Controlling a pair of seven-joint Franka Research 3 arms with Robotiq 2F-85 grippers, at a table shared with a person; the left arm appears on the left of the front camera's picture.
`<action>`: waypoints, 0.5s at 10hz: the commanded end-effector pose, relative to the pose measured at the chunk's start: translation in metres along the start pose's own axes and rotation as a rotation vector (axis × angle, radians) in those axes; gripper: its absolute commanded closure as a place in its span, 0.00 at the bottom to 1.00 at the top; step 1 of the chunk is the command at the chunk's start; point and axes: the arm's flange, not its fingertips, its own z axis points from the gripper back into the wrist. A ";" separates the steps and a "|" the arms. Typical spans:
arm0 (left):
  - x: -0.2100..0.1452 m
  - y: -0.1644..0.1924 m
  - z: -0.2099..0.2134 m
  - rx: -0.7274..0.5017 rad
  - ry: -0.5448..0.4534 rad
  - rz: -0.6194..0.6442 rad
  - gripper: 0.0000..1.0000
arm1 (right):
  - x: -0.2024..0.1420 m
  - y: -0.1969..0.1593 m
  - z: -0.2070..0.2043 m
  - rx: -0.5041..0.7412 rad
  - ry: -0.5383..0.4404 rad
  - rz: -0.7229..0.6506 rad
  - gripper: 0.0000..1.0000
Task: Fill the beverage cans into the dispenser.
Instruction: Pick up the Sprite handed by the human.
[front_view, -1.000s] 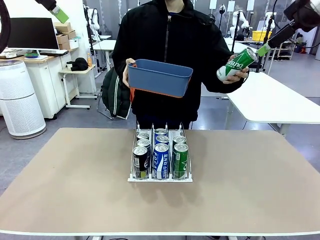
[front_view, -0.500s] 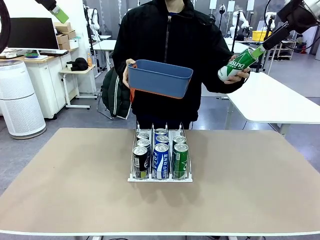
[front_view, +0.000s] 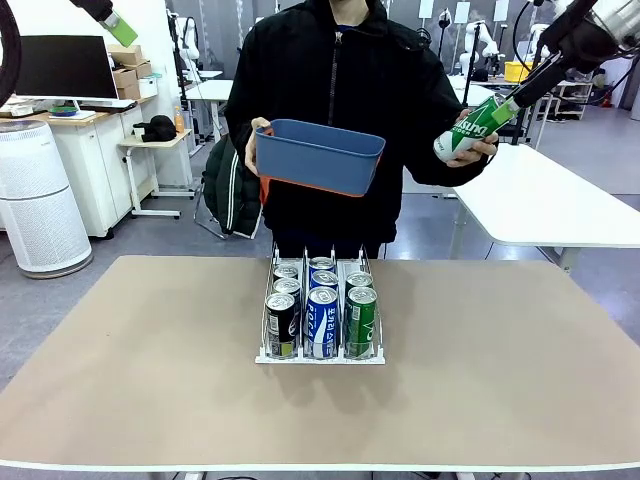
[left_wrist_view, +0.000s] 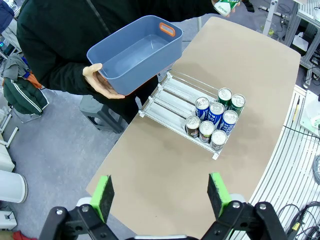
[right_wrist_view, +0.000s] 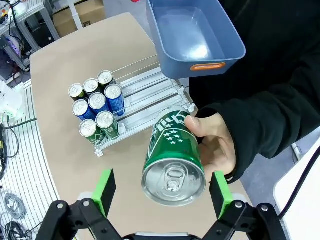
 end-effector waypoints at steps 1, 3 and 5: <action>-0.002 0.000 0.000 0.000 0.000 0.000 0.00 | 0.003 -0.004 -0.008 0.031 -0.022 0.026 0.00; -0.002 0.000 0.000 0.000 0.000 0.000 0.00 | 0.004 -0.007 -0.018 0.056 -0.025 0.014 0.00; -0.002 0.000 0.000 0.000 0.000 0.000 0.00 | 0.005 -0.010 -0.024 0.062 -0.020 0.012 0.00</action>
